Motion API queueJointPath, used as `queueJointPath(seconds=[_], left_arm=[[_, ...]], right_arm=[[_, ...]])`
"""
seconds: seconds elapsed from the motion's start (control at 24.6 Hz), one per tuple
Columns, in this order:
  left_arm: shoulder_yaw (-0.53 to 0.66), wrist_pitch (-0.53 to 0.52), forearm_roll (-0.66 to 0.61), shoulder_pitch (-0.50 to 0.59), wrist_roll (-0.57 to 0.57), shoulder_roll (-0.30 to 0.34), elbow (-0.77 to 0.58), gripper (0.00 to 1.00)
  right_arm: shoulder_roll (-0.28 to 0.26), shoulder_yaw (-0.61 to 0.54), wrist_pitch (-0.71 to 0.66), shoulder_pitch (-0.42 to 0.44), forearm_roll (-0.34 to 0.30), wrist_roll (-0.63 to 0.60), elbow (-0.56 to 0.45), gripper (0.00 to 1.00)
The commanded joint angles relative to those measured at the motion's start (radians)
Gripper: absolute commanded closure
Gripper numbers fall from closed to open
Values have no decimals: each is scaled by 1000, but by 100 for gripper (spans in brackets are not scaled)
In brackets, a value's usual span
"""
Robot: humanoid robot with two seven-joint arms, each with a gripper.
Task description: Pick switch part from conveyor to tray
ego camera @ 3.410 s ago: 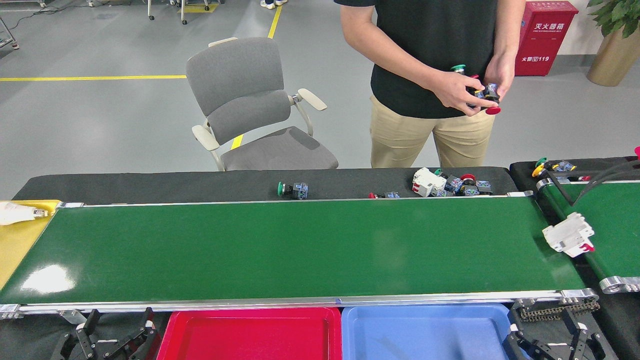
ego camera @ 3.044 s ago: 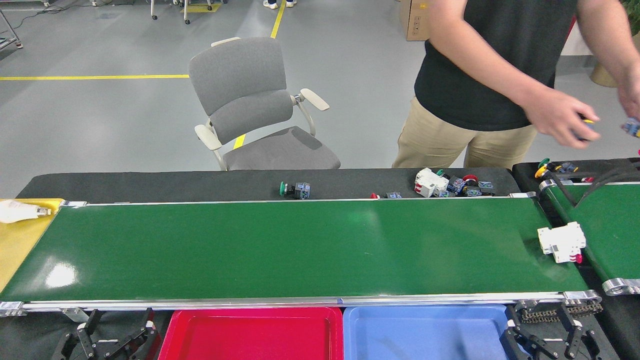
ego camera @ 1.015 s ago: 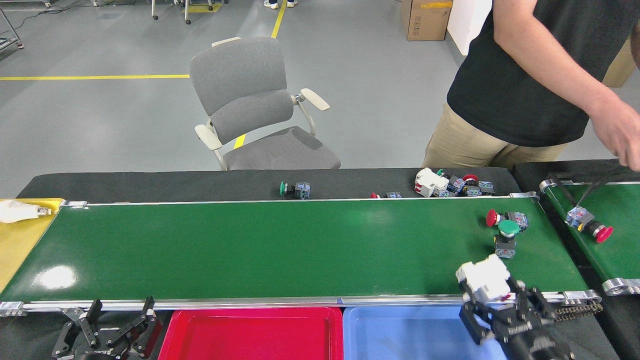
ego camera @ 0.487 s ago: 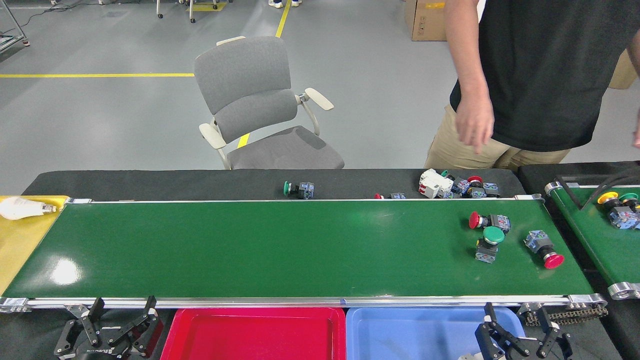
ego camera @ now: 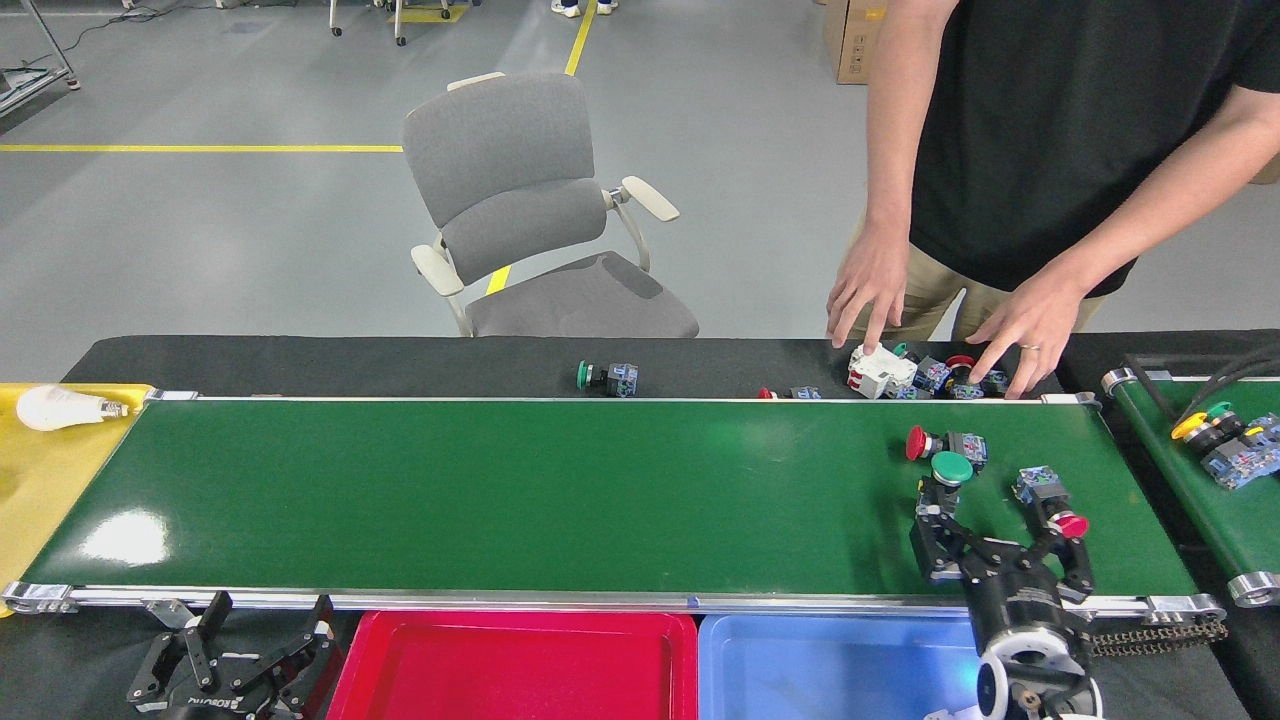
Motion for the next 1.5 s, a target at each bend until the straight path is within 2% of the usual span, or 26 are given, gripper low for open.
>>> queueJointPath(seconds=[0.0, 0.12, 0.24, 0.41, 0.53, 0.65, 0.69, 0.73, 0.81, 0.85, 0.97, 1.18, 1.22, 1.34, 1.42, 1.46], left_arm=[[3, 5, -3, -5, 9, 2, -10, 0], [3, 5, -3, -5, 9, 4, -10, 0], [4, 8, -1, -7, 9, 4, -8, 0], [6, 18, 0, -5, 9, 4, -8, 0], [9, 18, 2, -1, 9, 2, -10, 0], [12, 18, 2, 1, 9, -4, -11, 0], [14, 18, 2, 1, 9, -4, -10, 0], [14, 18, 2, -1, 9, -4, -10, 0], [9, 18, 2, -15, 9, -2, -5, 0], [9, 18, 3, -16, 9, -1, -4, 0], [6, 15, 2, -21, 9, 2, -2, 0], [6, 17, 3, -16, 9, -2, -5, 0], [12, 17, 3, -4, 9, -2, -10, 0], [14, 17, 3, 5, 9, -4, -10, 0], [15, 17, 3, 5, 9, -4, -13, 0], [15, 17, 3, 5, 9, -4, -13, 0]], right_arm=[[-7, 18, 9, -15, -2, 3, -2, 69], [-27, 21, 7, -10, -6, 3, -2, 84], [-43, 47, 3, -13, -7, 3, -2, 93], [-40, 81, -6, -12, -6, 0, -27, 94], [-41, 198, -37, 21, -6, -5, -136, 94], [-44, 308, -160, 93, -6, -9, -284, 93], [-44, 339, -243, 105, -6, -8, -304, 89], [-44, 365, -348, 108, -6, -8, -306, 76], [-43, 389, -508, 111, 1, -8, -298, 23], [-43, 400, -572, 113, 1, -8, -294, 1], [-40, 425, -724, 111, 1, -2, -251, 1], [-26, 382, -701, 117, -12, -3, -249, 2], [-20, 320, -637, 140, -13, -6, -274, 2], [29, 128, -393, 284, -15, -20, -358, 2], [65, -5, -244, 363, -15, -86, -383, 2], [69, -37, -213, 386, -15, -115, -383, 2]])
